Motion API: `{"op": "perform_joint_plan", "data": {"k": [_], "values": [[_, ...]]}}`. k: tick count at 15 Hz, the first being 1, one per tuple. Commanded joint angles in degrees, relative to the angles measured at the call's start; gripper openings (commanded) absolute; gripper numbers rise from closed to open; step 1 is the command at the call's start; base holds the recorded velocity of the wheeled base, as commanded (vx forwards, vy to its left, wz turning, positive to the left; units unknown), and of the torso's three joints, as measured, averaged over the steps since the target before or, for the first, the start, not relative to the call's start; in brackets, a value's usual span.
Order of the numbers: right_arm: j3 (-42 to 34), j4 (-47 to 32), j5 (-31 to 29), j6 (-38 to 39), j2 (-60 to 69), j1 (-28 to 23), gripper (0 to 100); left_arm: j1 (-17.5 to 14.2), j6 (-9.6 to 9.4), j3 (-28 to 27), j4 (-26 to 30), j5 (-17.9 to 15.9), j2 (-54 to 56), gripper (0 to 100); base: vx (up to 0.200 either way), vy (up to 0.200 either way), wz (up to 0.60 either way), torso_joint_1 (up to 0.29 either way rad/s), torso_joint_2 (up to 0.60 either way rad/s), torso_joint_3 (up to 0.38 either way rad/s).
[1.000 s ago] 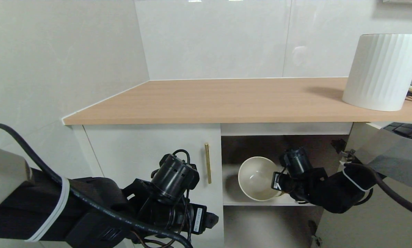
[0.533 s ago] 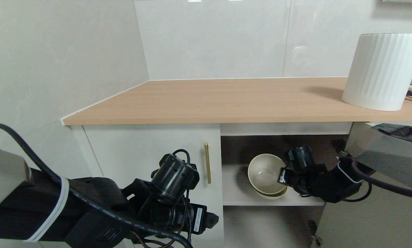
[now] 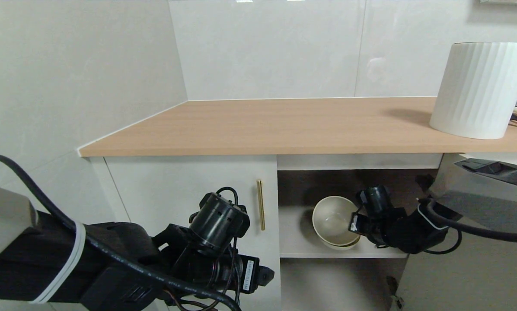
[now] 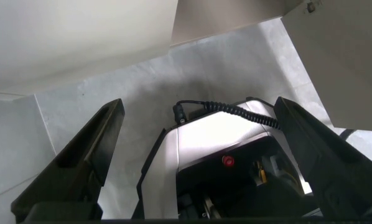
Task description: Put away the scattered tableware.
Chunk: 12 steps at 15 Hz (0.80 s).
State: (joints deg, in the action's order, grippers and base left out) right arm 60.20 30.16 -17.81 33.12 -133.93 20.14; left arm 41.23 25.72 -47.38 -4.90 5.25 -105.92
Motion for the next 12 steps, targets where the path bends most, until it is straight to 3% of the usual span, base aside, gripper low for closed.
{"op": "perform_joint_plan", "data": {"k": [1,7,8,12], "values": [[0.3,0.0,0.0,0.0,-0.6,-0.1,0,0.0,0.03,0.0,0.0,0.0,-0.1,100,0.0,0.0,0.0,0.0,0.0,0.0],[0.4,0.0,0.0,0.0,-0.6,-0.1,0,0.0,0.03,0.0,0.0,0.0,-0.1,100,0.0,0.0,0.0,0.0,0.0,0.0],[0.3,0.0,0.0,-0.1,-0.6,-0.1,100,0.0,0.03,0.0,-0.1,0.0,0.0,100,0.0,0.0,0.0,0.0,0.0,0.0],[0.2,0.0,0.0,0.0,-0.5,0.0,100,0.0,0.03,0.0,0.0,0.0,-0.1,100,0.0,0.0,0.0,0.0,0.0,0.0]]}}
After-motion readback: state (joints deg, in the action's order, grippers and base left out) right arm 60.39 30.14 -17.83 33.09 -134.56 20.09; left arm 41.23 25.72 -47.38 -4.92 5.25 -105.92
